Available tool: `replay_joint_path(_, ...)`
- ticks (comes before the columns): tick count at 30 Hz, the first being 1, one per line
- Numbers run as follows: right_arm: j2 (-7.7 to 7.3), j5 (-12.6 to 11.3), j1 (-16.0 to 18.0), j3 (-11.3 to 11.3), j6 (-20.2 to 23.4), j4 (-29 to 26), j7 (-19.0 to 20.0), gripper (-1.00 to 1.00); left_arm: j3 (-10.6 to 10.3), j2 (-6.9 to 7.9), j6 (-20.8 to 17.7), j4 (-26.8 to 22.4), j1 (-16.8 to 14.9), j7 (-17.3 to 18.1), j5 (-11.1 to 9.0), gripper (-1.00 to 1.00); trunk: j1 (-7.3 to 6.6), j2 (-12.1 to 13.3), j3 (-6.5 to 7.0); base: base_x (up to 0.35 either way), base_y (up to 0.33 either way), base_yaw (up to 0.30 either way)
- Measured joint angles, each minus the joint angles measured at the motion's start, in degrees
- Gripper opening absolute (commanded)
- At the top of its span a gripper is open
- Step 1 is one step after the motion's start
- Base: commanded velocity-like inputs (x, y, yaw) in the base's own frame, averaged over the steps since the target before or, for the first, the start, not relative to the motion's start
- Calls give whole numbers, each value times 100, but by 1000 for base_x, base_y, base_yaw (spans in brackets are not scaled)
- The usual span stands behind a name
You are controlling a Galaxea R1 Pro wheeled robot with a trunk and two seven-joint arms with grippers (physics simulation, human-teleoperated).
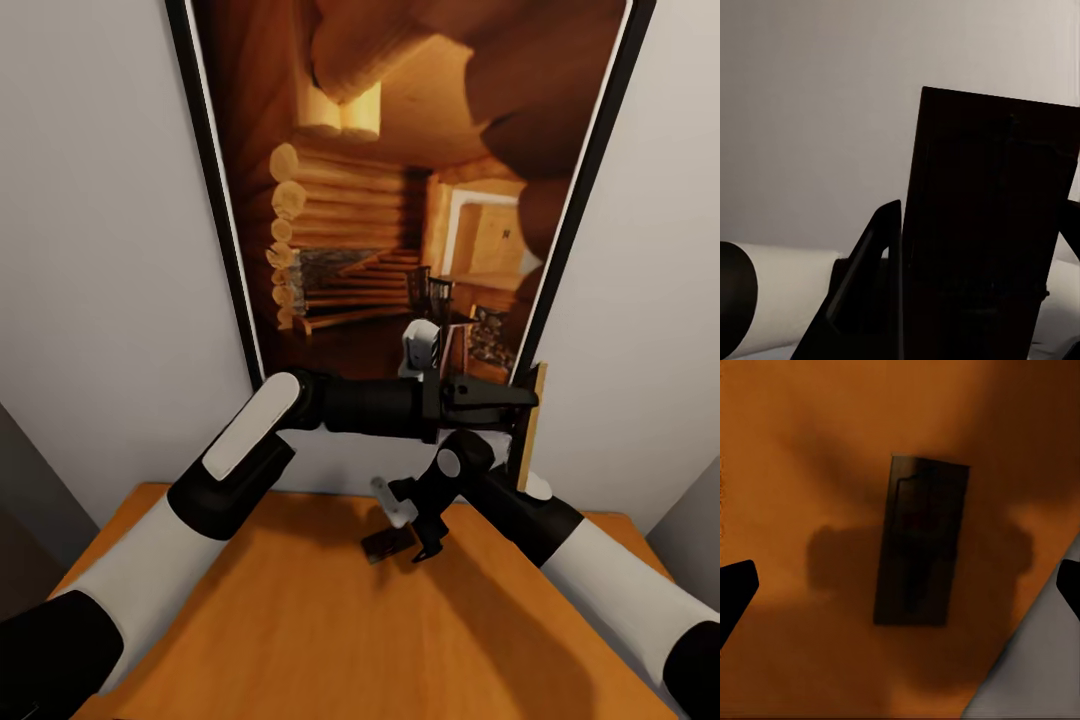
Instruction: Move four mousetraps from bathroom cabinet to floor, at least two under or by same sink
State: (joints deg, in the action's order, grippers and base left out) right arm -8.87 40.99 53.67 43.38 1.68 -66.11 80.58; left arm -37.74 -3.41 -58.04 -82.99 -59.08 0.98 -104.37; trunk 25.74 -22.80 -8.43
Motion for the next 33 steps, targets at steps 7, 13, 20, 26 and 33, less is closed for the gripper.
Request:
replay_joint_path(7, 12, -5, 4, -2, -3, 35, -8, 100, -6, -41, 0, 0, 0, 8, 5, -100, -1, 1, 0, 194, -107, 0)
replay_joint_path(13, -10, -21, 5, -14, -185, 46, -4, 100, -6, -46, 0, 0, 0, 21, 2, -100, 1, 1, 0, 47, -14, 0)
replay_joint_path(20, 5, -24, 4, -17, -400, 472, -4, 100, -63, -167, 0, 0, 0, 20, 1, -100, 1, 1, 0, 4, -1, 0)
replay_joint_path(26, 8, -28, 5, -18, -551, 600, -8, 100, -210, -210, 6, 0, 0, 17, 3, -100, 1, 1, 0, 0, 0, 0)
replay_joint_path(33, 30, -33, 5, -4, -572, 622, -31, 100, -233, -219, 8, 0, 0, 16, 3, -100, 1, 1, 0, 0, 0, 0)
